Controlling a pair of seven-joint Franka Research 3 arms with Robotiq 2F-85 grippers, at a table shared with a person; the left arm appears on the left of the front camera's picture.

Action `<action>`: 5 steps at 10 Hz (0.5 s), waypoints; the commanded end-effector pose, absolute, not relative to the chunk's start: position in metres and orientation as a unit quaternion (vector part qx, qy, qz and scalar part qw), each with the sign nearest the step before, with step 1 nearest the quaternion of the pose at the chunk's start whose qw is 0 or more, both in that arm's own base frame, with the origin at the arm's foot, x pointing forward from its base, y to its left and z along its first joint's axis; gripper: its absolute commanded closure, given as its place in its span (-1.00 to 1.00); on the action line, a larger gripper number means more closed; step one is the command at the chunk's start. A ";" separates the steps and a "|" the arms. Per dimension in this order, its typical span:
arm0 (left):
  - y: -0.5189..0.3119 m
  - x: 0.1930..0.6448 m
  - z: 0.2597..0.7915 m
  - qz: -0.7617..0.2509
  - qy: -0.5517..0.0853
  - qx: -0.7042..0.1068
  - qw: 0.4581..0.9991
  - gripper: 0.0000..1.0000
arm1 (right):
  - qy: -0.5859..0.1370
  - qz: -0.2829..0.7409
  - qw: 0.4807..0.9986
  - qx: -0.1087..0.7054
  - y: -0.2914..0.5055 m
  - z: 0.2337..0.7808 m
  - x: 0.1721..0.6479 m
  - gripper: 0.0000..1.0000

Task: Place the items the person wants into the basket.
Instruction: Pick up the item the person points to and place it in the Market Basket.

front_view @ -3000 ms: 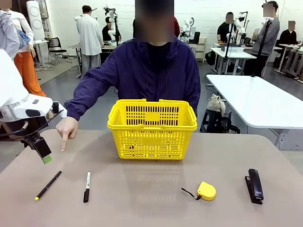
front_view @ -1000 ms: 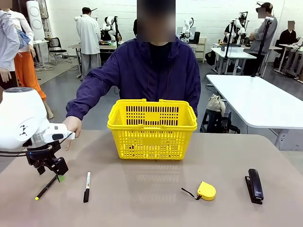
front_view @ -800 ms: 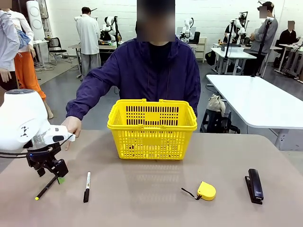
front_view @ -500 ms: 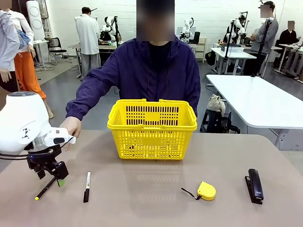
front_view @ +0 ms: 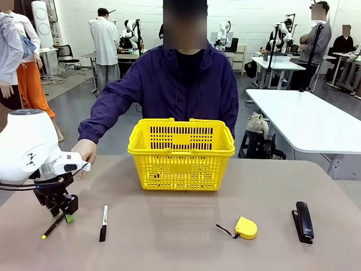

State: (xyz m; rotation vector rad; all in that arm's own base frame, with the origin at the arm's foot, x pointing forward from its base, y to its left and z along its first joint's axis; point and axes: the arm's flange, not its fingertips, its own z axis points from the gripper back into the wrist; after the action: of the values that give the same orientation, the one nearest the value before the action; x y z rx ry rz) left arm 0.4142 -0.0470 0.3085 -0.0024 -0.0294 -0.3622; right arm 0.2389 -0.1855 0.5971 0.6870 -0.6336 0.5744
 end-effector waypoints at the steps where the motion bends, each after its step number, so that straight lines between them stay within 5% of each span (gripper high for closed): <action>1: -0.038 0.353 0.290 -0.189 -0.018 0.001 0.982 1.00 | -0.312 0.280 0.842 0.338 -0.185 0.597 0.240 -1.00; 2: -0.038 0.354 0.290 -0.190 -0.017 0.002 0.982 0.81 | -0.312 0.280 0.842 0.338 -0.185 0.597 0.240 -1.00; 3: -0.037 0.354 0.290 -0.191 -0.017 0.002 0.982 0.99 | -0.312 0.280 0.842 0.338 -0.185 0.597 0.240 -1.00; 5: -0.038 0.353 0.288 -0.192 -0.014 0.001 0.981 1.00 | -0.312 0.280 0.842 0.338 -0.185 0.597 0.240 -1.00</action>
State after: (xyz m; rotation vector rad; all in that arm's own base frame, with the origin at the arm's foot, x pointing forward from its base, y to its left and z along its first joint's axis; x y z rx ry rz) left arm 0.4153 -0.0469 0.3091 -0.0011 -0.0307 -0.3645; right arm 0.2389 -0.1855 0.5971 0.6870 -0.6336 0.5744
